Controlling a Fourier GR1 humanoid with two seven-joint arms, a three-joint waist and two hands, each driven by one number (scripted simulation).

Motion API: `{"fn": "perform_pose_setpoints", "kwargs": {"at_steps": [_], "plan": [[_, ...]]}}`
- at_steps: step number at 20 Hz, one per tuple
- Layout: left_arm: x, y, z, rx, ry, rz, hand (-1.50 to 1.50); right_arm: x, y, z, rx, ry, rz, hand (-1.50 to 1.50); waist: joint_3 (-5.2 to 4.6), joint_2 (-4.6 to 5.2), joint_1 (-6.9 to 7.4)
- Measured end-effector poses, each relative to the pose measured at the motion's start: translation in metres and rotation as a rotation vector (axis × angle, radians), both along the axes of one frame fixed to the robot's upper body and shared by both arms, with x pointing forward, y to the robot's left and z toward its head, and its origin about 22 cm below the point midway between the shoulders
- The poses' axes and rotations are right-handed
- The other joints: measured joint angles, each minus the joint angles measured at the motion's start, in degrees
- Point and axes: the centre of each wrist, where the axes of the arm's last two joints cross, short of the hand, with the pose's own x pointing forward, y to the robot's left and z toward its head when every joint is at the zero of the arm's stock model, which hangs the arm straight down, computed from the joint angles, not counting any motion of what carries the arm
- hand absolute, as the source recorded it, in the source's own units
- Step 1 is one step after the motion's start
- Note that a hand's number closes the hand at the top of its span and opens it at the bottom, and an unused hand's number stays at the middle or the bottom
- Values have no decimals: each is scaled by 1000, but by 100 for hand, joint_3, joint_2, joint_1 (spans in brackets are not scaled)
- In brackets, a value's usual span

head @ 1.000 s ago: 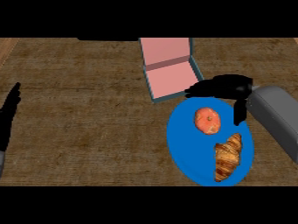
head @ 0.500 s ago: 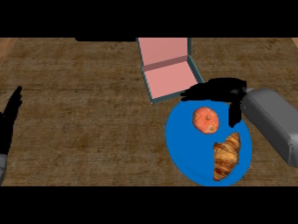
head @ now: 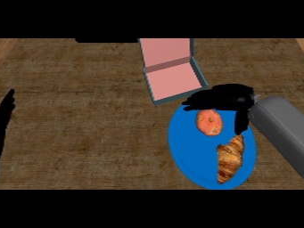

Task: Pick the squash from the plate and place it in the cardboard box

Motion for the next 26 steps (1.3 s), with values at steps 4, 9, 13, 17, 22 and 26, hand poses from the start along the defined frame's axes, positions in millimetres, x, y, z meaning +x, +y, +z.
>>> {"fn": "perform_pose_setpoints", "kwargs": {"at_steps": [4,9,13,17,22,26], "plan": [[1,1,2,-4,1,-6,0,-9,9,-4,-49,-13,1,-150,0,5,8],[7,-1,1,-5,-2,-8,0,-15,16,-15,-113,-5,-27,-150,-7,8,16],[8,-6,-1,-3,-4,-2,0,-18,19,-20,-118,-22,-39,150,-23,-5,26],[11,-7,1,-5,-1,-13,0,-15,26,-27,-33,-90,-53,150,-21,3,47],[8,-9,3,-3,1,-10,0,-16,33,-31,26,-161,-116,150,-29,-11,20],[2,-3,-2,-4,13,29,0,-15,-13,-39,-2,-181,-527,150,-22,-63,-244]]}}
